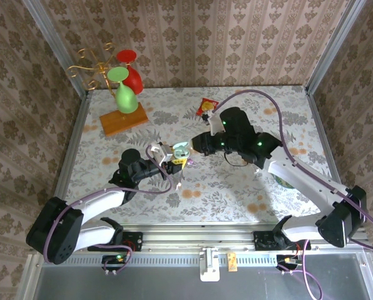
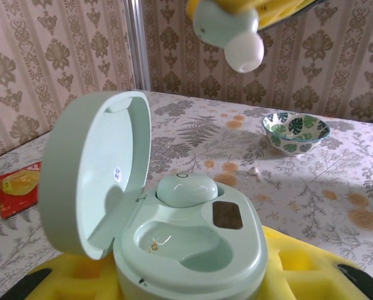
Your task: Insert wireless bluetooth earbuds into charging case
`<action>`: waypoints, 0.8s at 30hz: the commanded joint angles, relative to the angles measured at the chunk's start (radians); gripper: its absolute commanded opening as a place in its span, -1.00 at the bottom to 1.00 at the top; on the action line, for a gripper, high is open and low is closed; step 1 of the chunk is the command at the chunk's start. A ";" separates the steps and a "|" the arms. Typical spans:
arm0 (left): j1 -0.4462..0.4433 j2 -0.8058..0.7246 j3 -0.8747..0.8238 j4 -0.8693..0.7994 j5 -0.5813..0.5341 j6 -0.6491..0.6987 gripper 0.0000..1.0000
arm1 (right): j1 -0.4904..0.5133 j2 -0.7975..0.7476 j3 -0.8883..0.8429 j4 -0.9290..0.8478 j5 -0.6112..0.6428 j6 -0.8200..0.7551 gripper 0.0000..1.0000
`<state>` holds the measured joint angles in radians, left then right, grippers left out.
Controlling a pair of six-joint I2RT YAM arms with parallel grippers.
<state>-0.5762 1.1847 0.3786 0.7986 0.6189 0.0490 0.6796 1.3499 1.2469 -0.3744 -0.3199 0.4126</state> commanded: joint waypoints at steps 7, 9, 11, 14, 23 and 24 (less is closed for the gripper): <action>0.007 -0.014 -0.007 0.019 -0.025 0.017 -0.50 | 0.080 0.134 0.105 -0.001 0.030 -0.037 -0.64; 0.007 -0.014 -0.009 0.019 -0.025 0.014 -0.50 | 0.087 0.156 0.117 -0.002 0.036 -0.037 -0.64; 0.007 -0.016 -0.010 0.022 -0.025 0.012 -0.50 | 0.091 0.172 0.124 -0.001 0.036 -0.039 -0.63; 0.007 -0.020 -0.012 0.027 -0.024 0.006 -0.50 | 0.096 0.188 0.126 0.003 0.036 -0.037 -0.64; 0.007 -0.033 -0.007 0.021 -0.027 0.003 -0.50 | 0.099 0.210 0.119 0.004 0.044 -0.039 -0.64; 0.007 -0.033 -0.007 0.022 -0.030 0.002 -0.49 | 0.102 0.210 0.119 0.005 0.041 -0.039 -0.64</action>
<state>-0.5743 1.1751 0.3744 0.7914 0.5922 0.0494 0.7715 1.5440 1.3346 -0.3698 -0.2939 0.3916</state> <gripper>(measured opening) 0.369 0.183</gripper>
